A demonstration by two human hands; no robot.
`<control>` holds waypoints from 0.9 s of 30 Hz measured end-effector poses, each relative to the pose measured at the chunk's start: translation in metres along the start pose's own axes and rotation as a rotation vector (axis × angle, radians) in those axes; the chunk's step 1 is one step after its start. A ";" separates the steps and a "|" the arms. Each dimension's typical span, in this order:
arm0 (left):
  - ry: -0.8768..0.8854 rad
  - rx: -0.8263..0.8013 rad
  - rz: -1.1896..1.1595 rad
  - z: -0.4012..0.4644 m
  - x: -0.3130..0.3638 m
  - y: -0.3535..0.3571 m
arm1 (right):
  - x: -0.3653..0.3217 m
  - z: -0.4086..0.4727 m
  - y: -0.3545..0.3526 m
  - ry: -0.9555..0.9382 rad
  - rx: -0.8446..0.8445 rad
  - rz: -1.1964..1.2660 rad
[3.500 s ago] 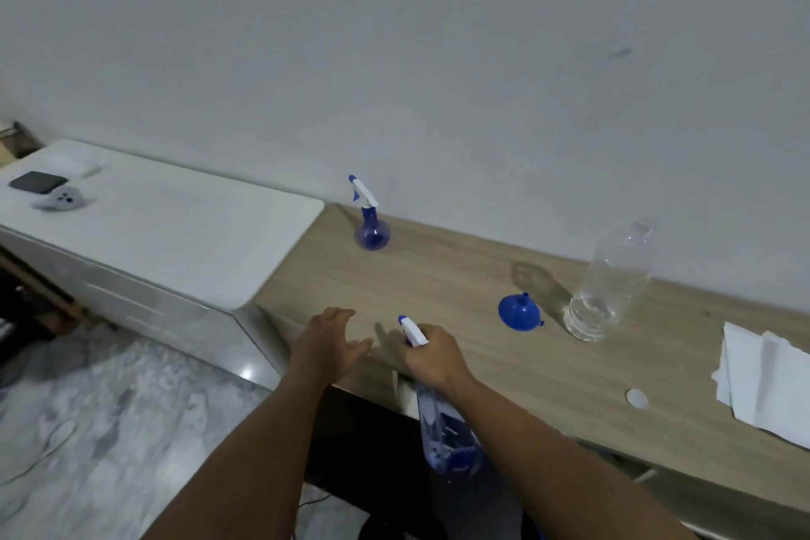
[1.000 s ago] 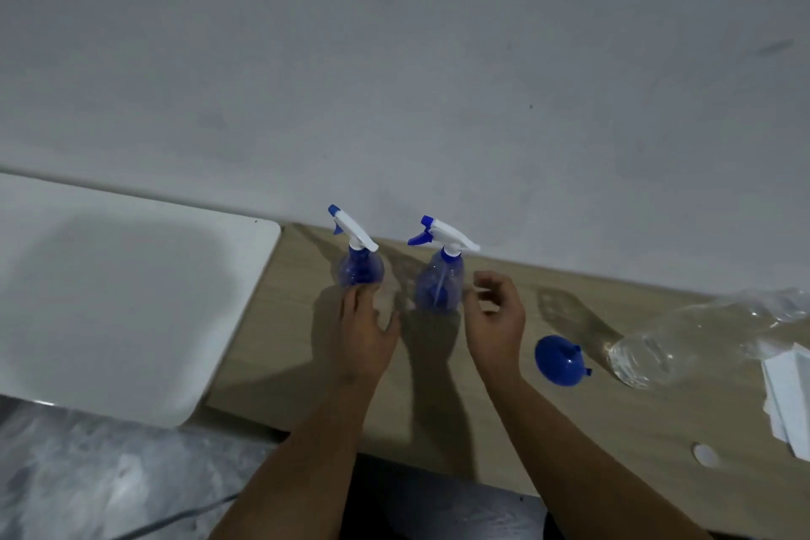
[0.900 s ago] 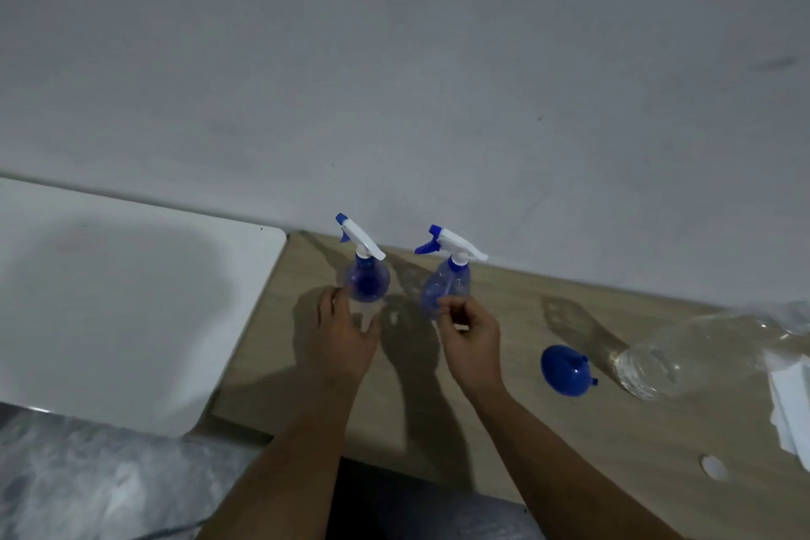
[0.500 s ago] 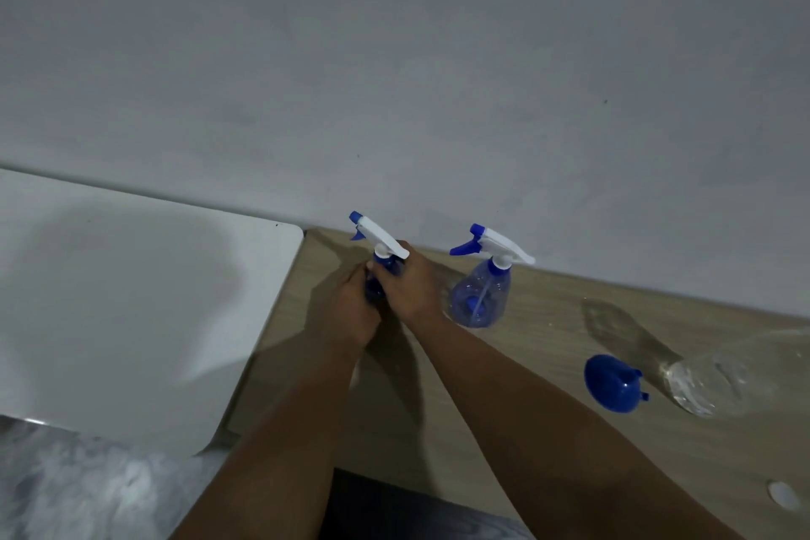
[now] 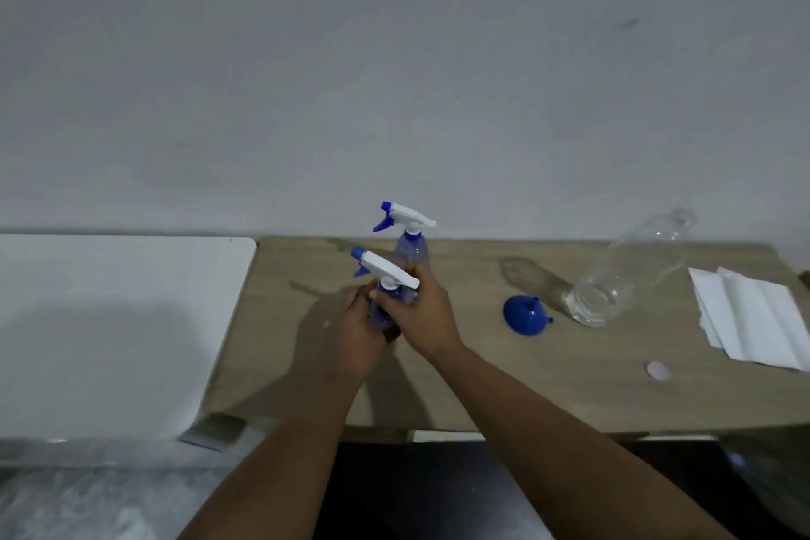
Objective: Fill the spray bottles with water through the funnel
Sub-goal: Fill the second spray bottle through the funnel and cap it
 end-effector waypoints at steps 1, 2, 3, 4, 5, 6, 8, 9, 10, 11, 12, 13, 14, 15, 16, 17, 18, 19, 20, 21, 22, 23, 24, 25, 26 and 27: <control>0.019 -0.037 -0.050 -0.010 0.011 0.017 | 0.008 -0.012 -0.020 0.006 0.038 -0.003; 0.018 -0.057 -0.053 -0.015 0.017 0.038 | 0.017 -0.023 -0.042 0.012 0.077 0.004; 0.042 -0.081 -0.076 -0.019 0.024 0.058 | 0.027 -0.032 -0.061 0.020 0.111 0.007; 0.052 -0.113 -0.088 -0.023 0.031 0.083 | 0.039 -0.041 -0.082 0.036 0.139 0.009; 0.046 -0.137 -0.098 -0.022 0.029 0.108 | 0.048 -0.050 -0.100 0.051 0.158 0.009; 0.055 -0.162 -0.085 -0.024 0.034 0.126 | 0.057 -0.056 -0.114 0.066 0.171 0.012; 0.081 -0.258 -0.066 -0.044 0.064 0.156 | 0.078 -0.071 -0.146 0.096 0.197 0.021; 0.095 -0.299 -0.059 -0.053 0.078 0.167 | 0.086 -0.077 -0.159 0.104 0.206 0.024; 0.087 -0.331 -0.057 -0.061 0.088 0.178 | 0.095 -0.083 -0.171 0.106 0.212 0.021; 0.087 -0.353 -0.052 -0.067 0.098 0.188 | 0.103 -0.088 -0.181 0.112 0.215 0.016; 0.077 -0.365 -0.043 -0.073 0.105 0.198 | 0.111 -0.093 -0.190 0.125 0.216 0.014; 0.073 -0.369 -0.022 -0.076 0.108 0.208 | 0.119 -0.096 -0.197 0.144 0.215 0.014; 0.063 -0.379 -0.009 -0.078 0.109 0.218 | 0.127 -0.099 -0.203 0.162 0.216 0.017; 0.072 -0.377 0.020 -0.080 0.112 0.225 | 0.133 -0.101 -0.208 0.173 0.218 0.024; 0.063 -0.376 0.042 -0.080 0.112 0.231 | 0.139 -0.102 -0.212 0.185 0.221 0.033; 0.063 -0.366 0.075 -0.081 0.112 0.235 | 0.144 -0.103 -0.216 0.198 0.226 0.043; 0.050 -0.362 0.111 -0.081 0.111 0.239 | 0.148 -0.104 -0.218 0.210 0.233 0.050; 0.050 -0.351 0.141 -0.081 0.112 0.240 | 0.151 -0.104 -0.220 0.213 0.237 0.053; 0.045 -0.344 0.162 -0.080 0.111 0.242 | 0.153 -0.104 -0.221 0.209 0.236 0.054; 0.049 -0.335 0.171 -0.080 0.113 0.241 | 0.155 -0.103 -0.221 0.204 0.229 0.054; 0.045 -0.330 0.174 -0.080 0.115 0.241 | 0.156 -0.102 -0.221 0.196 0.218 0.055; 0.046 -0.329 0.171 -0.081 0.117 0.240 | 0.157 -0.101 -0.222 0.190 0.199 0.057; 0.040 -0.334 0.165 -0.082 0.119 0.240 | 0.160 -0.100 -0.223 0.188 0.175 0.060; 0.036 -0.337 0.157 -0.084 0.120 0.239 | 0.162 -0.099 -0.223 0.187 0.146 0.069; 0.022 -0.343 0.146 -0.085 0.119 0.240 | 0.162 -0.098 -0.223 0.186 0.117 0.082; 0.006 -0.347 0.138 -0.086 0.116 0.241 | 0.162 -0.097 -0.222 0.185 0.095 0.090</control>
Point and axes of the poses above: each hand's wrist, its own z-axis towards the middle knuckle, its own y-axis out of the palm, x = y × z, the point moved 9 cm from there along z, towards the middle knuckle, and after that the axes turned 3 degrees about -z, right-handed, at the moved point
